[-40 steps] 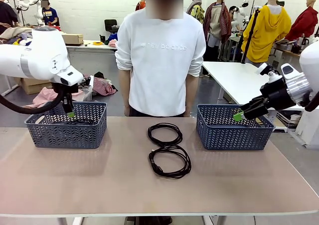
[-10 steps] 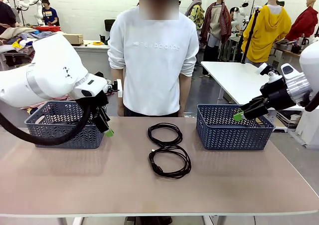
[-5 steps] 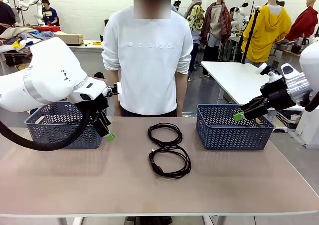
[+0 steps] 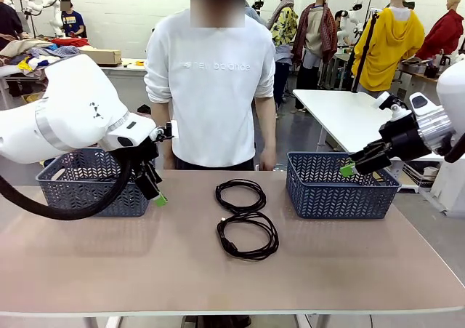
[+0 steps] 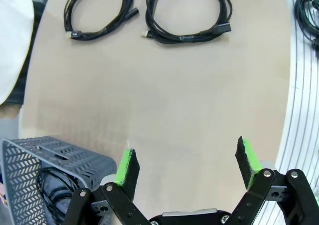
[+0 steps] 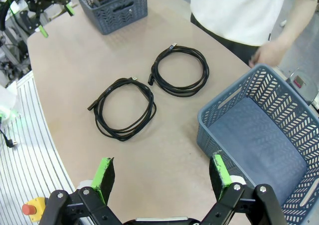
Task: Organize the cables according to human instructions.
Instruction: Pick up a bundle of cables and place it in the basket indicated by the human.
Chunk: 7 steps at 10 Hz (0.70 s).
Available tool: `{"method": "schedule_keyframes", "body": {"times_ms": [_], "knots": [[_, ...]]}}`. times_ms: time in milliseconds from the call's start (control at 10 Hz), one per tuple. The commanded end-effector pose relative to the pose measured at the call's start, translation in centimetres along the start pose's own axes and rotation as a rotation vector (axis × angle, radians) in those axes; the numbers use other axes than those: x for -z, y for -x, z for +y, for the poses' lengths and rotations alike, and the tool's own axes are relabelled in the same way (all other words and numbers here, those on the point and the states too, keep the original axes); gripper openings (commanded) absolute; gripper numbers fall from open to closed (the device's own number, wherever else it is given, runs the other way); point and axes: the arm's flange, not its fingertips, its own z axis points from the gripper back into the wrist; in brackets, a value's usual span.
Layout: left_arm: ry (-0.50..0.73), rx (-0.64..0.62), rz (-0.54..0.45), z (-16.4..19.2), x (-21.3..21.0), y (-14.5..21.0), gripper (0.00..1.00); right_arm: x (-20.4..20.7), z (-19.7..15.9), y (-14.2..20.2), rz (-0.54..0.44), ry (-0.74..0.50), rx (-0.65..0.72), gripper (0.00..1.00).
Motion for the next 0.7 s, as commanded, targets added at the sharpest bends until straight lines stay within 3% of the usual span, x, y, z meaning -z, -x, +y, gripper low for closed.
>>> {"method": "schedule_keyframes", "body": {"times_ms": [0,600], "knots": [[-0.006,0.003,0.002,-0.01,-0.07,-0.06,1.0,0.15,-0.31,-0.09,-0.033,-0.013,-0.018,1.0],[-0.006,0.003,0.002,-0.01,-0.07,-0.06,1.0,0.15,-0.31,-0.09,-0.033,-0.013,-0.018,1.0]]}}
